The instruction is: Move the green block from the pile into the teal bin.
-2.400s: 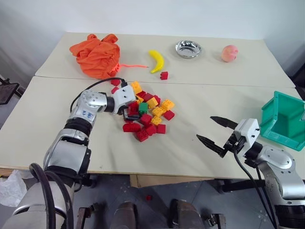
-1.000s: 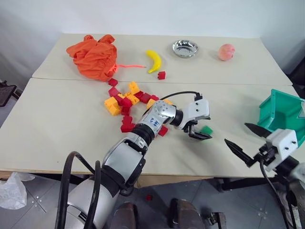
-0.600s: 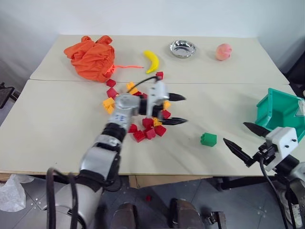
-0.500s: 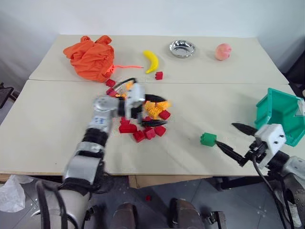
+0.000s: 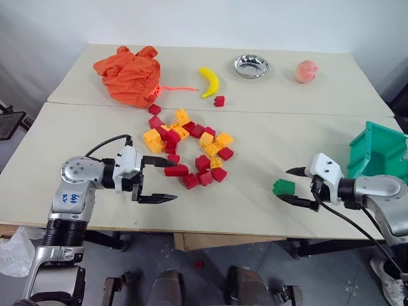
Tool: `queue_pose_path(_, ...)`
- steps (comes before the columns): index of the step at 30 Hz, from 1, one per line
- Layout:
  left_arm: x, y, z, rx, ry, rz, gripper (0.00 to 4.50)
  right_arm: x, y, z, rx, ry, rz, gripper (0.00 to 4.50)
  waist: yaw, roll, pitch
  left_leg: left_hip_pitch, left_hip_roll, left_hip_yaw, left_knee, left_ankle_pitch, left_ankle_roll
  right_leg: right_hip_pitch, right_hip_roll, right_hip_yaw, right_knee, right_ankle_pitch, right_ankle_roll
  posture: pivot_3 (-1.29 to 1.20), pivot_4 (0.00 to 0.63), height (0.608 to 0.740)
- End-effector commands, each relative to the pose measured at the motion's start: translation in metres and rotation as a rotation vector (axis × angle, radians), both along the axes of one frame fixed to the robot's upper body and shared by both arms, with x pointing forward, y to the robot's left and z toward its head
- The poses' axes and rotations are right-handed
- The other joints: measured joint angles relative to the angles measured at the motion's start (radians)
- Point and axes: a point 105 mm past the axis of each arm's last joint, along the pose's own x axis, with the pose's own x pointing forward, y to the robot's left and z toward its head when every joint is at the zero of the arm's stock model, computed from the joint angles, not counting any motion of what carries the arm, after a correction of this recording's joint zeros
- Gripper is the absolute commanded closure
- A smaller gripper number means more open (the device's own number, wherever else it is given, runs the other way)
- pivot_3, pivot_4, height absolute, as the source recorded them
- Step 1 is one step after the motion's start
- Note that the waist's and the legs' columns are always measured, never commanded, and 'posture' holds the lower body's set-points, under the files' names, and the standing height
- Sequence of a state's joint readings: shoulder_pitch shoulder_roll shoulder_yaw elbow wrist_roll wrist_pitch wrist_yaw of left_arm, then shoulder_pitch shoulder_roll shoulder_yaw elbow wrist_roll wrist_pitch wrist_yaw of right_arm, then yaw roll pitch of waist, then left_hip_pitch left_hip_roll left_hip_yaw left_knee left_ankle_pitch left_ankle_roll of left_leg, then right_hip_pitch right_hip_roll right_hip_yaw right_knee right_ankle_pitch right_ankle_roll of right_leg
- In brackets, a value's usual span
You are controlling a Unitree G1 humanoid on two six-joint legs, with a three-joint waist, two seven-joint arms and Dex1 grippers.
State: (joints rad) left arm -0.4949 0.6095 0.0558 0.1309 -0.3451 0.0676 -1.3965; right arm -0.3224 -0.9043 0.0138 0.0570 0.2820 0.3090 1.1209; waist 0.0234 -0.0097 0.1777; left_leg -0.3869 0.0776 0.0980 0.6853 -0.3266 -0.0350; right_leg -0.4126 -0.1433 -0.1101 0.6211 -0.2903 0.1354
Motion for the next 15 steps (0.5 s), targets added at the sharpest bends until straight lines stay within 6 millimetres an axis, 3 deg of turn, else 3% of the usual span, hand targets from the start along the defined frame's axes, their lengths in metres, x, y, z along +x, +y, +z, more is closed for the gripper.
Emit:
queue_pose_path(1, -0.004, -0.009, 0.009, -0.021, -0.029, -0.033, 0.0, 0.004, 0.0, 0.013, -0.009, -0.023, 0.038, 0.6, -0.001, 0.0, 0.0, 0.0, 0.0, 0.0, 0.0, 0.0, 0.0, 0.0, 0.0, 0.0, 0.0, 0.0, 0.0, 0.0, 0.15, 0.74)
queue_pose_path(8, -0.002, -0.021, 0.011, -0.036, -0.018, -0.075, 0.0, -0.001, -0.006, 0.016, -0.006, -0.035, 0.037, 3.02, 0.004, 0.0, 0.0, 0.0, 0.0, 0.0, 0.0, 0.0, 0.0, 0.0, 0.0, 0.0, 0.0, 0.0, 0.0, 0.0, 0.15, 0.74)
queue_pose_path(12, 0.002, -0.029, 0.017, -0.083, -0.007, -0.082, 0.0, -0.006, -0.013, 0.024, 0.055, -0.093, -0.009, 3.03, 0.005, 0.0, 0.0, 0.0, 0.0, 0.0, 0.0, 0.0, 0.0, 0.0, 0.0, 0.0, 0.0, 0.0, 0.0, 0.0, 0.15, 0.74)
queue_pose_path(15, 0.009, -0.041, 0.029, -0.197, 0.009, -0.051, 0.0, -0.002, -0.035, 0.05, 0.199, -0.247, -0.203, 3.03, 0.003, 0.0, 0.0, 0.0, 0.0, 0.0, 0.0, 0.0, 0.0, 0.0, 0.0, 0.0, 0.0, 0.0, 0.0, 0.0, 0.15, 0.74)
